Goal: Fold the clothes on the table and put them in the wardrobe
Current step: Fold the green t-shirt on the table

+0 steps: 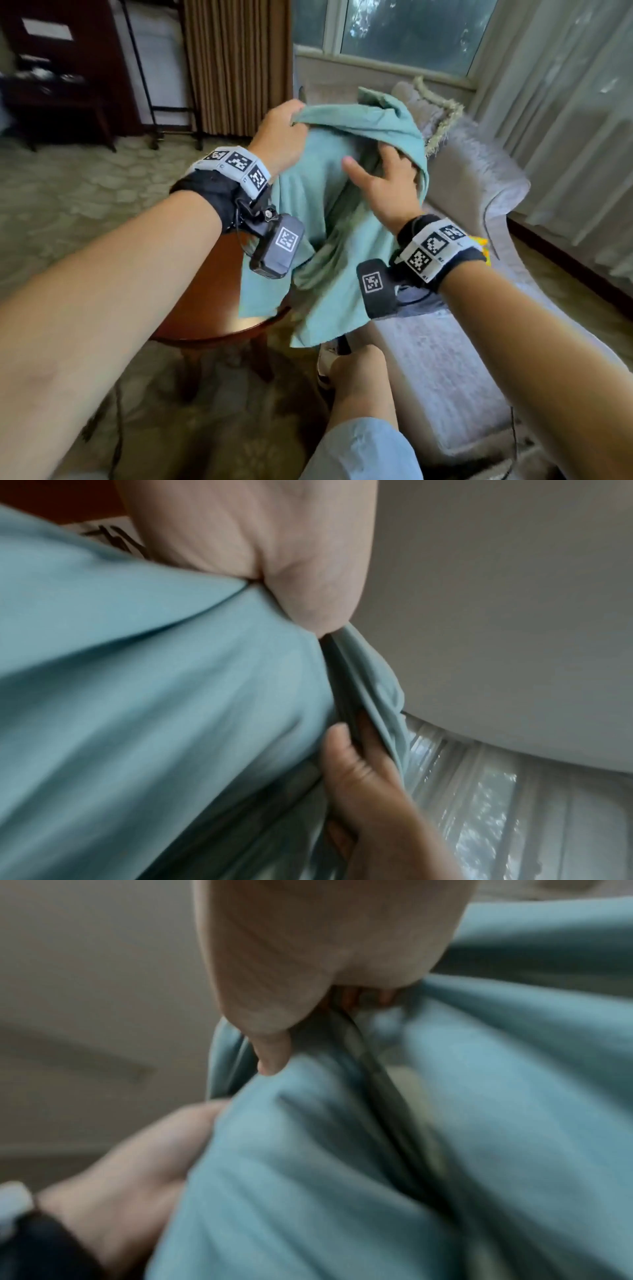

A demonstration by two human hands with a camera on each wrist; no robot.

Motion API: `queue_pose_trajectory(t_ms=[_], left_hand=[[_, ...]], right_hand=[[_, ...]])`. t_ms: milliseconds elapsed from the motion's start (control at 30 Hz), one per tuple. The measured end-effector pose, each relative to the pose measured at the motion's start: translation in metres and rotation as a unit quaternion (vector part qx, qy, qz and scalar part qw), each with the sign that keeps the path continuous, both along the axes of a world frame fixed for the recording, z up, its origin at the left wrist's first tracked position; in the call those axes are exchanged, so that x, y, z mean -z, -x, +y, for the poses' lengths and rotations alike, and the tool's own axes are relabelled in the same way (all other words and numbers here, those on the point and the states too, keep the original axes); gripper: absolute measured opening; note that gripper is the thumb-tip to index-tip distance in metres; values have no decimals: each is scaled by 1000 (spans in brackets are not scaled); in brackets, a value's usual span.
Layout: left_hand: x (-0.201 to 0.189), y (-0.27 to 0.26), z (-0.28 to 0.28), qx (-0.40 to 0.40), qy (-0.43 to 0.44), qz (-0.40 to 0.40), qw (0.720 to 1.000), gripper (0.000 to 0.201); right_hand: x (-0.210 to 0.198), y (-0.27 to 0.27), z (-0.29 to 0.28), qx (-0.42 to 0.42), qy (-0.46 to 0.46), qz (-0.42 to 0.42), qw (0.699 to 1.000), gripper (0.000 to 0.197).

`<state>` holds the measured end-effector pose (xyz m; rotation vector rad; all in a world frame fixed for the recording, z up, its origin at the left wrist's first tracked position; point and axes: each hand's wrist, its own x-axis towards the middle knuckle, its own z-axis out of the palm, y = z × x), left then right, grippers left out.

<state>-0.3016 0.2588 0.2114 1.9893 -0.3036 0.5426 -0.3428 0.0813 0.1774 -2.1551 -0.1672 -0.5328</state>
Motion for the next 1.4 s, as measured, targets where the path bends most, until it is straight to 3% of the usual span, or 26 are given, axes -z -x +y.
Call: queue_pose_trajectory(t_ms=[67,133,300,400,467,533,600,633,700,767,867,1033,1100,1167,1267,1400], left_hand=[[-10,9,22,-18,2,-20,1000,33],[-11,15,47,-30,-15,-32,999,34],[8,27,109,-108,-58,-15,992,29],[27,36,139,-89,-21,-3,996,26],[35,46,154,-57,-15,3,998,28],[40,55,168,-44,-30,9,999,30],[42,60,183,-52,-42,13,998,31],[45,61,192,-65,-42,14,997,31],[53,62,213,-115,-42,34,992,30],[66,63,240,-177,-40,74,981,27],[88,67,271,-235,-28,161,958,20],[109,56,266,-222,74,258,937,27],[108,47,259,-216,114,268,932,34],[107,41,256,-219,140,259,930,26],[111,32,252,-227,154,252,928,25],[122,23,250,-255,146,246,924,18]], right_hand=[[3,2,13,59,188,-4,980,88],[9,2,28,68,229,-16,971,92],[39,-17,71,112,206,-31,972,95],[53,-30,93,171,104,-99,975,96],[59,-40,108,189,83,-126,970,100],[70,-54,124,147,171,-36,974,99],[84,-68,141,6,275,129,953,63],[91,-72,148,-64,277,194,939,45],[106,-72,158,-119,203,241,941,35],[118,-73,165,-100,147,248,952,35],[124,-79,166,-73,137,232,960,25],[123,-93,159,-51,143,222,963,12],[129,-94,155,-52,119,239,962,18],[136,-95,150,-58,92,254,961,27],[139,-92,141,-74,57,271,958,24],[136,-86,137,-139,-81,367,916,28]])
